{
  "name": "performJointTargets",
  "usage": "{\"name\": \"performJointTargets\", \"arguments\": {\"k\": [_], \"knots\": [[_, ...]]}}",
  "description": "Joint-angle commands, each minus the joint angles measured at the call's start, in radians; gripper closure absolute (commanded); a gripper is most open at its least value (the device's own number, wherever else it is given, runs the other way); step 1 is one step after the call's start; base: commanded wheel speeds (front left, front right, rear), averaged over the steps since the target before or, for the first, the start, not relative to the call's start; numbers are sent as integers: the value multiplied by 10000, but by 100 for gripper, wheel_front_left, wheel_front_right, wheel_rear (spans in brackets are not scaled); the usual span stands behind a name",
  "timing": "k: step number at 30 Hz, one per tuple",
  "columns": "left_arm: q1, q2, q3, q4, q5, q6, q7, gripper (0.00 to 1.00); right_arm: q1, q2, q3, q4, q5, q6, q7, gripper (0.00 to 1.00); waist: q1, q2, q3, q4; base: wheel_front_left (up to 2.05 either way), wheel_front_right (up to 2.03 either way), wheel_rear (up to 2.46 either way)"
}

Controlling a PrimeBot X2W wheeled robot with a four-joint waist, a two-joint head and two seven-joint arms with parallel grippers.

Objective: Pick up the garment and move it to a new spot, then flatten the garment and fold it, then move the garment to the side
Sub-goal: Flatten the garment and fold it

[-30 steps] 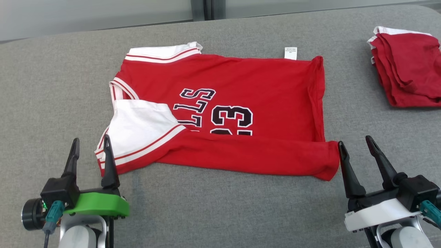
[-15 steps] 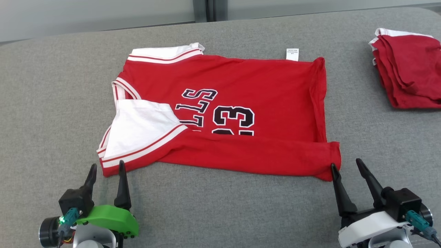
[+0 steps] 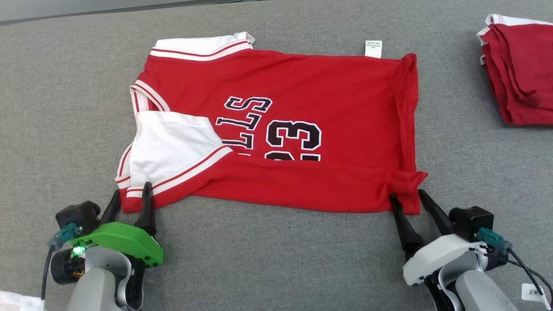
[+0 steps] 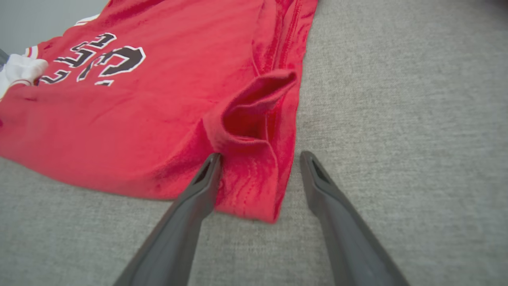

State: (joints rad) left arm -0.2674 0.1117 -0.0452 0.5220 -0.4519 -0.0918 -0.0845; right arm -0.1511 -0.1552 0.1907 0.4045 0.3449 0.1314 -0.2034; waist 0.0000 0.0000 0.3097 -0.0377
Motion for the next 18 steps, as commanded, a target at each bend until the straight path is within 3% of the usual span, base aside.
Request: {"name": "performJointTargets", "arguments": {"k": [1, 2, 3, 12, 18], "knots": [[-70, -21, -138, 244, -126, -91, 255, 13, -84, -15, 118, 220, 149, -16, 170, 39, 0, 0, 37, 3, 0, 0, 0], [-127, -42, -189, 331, -214, -139, 388, 70, -131, -62, 154, 288, 215, -16, 201, 100, 0, 0, 36, 8, 0, 0, 0], [-149, -60, -244, 393, -289, -174, 523, 100, -145, -76, 199, 337, 285, -16, 272, 100, 0, 0, 29, 11, 0, 0, 0], [168, 244, -77, -333, -299, -19, -236, 100, 87, -819, 454, -471, 698, -17, 430, 100, 0, 0, -202, 354, 0, 0, 0], [1171, 217, -80, -1192, -377, 260, 2, 100, 683, -1614, 569, -1271, 1135, -17, 888, 100, 0, 0, -610, 639, 0, 0, 0]]}}
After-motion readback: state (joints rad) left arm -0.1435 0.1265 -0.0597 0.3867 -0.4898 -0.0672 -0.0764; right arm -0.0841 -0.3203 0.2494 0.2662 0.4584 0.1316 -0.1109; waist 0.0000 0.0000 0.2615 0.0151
